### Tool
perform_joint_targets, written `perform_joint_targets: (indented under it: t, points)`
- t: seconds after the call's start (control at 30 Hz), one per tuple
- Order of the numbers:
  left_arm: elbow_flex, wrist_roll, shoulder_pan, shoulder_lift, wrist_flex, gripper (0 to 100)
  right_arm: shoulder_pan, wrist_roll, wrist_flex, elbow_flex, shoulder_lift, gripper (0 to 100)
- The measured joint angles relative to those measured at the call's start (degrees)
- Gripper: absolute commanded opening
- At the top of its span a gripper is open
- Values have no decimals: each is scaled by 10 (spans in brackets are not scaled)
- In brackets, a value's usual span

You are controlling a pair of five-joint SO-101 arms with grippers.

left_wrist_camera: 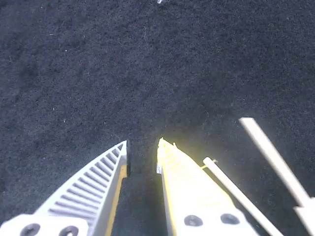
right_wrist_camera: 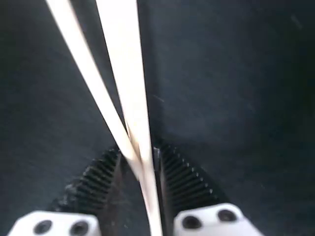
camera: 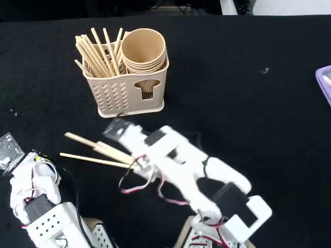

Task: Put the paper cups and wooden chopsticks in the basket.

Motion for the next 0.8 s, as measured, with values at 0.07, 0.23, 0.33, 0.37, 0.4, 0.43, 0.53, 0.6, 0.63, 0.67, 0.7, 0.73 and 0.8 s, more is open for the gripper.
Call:
perform_joint_targets:
  t: [0.07, 0.23, 0.33, 0.37, 0.4, 0.43, 0.53, 0.6, 0.63, 0.67, 0.7, 0.73, 0.8]
  points:
    - [0, 0, 0, 0, 0, 109, 31, 18, 8, 0, 0, 11]
    - [0, 0, 0, 0, 0, 109, 91, 53, 42, 0, -31, 11]
    - [0, 0, 0, 0, 0, 109, 113, 72, 71, 1, -74, 16]
    - [0, 0, 0, 0, 0, 109, 116, 76, 76, 3, -87, 22]
    - [0, 0, 0, 0, 0, 109, 116, 78, 76, 10, -99, 44]
    - [0, 0, 0, 0, 0, 109, 116, 79, 78, 18, -108, 77]
    - [0, 0, 0, 0, 0, 109, 117, 80, 80, 40, -116, 190]
    - [0, 0, 0, 0, 0, 109, 117, 80, 80, 41, -116, 231]
    - [0, 0, 0, 0, 0, 109, 117, 81, 80, 41, -117, 234]
    - [0, 0, 0, 0, 0, 109, 113, 81, 80, 41, -117, 233]
    - [0, 0, 0, 0, 0, 109, 102, 81, 80, 41, -117, 233]
    - [0, 0, 0, 0, 0, 109, 86, 81, 76, 41, -117, 234]
    - [0, 0, 0, 0, 0, 109, 52, 81, 55, 47, -117, 237]
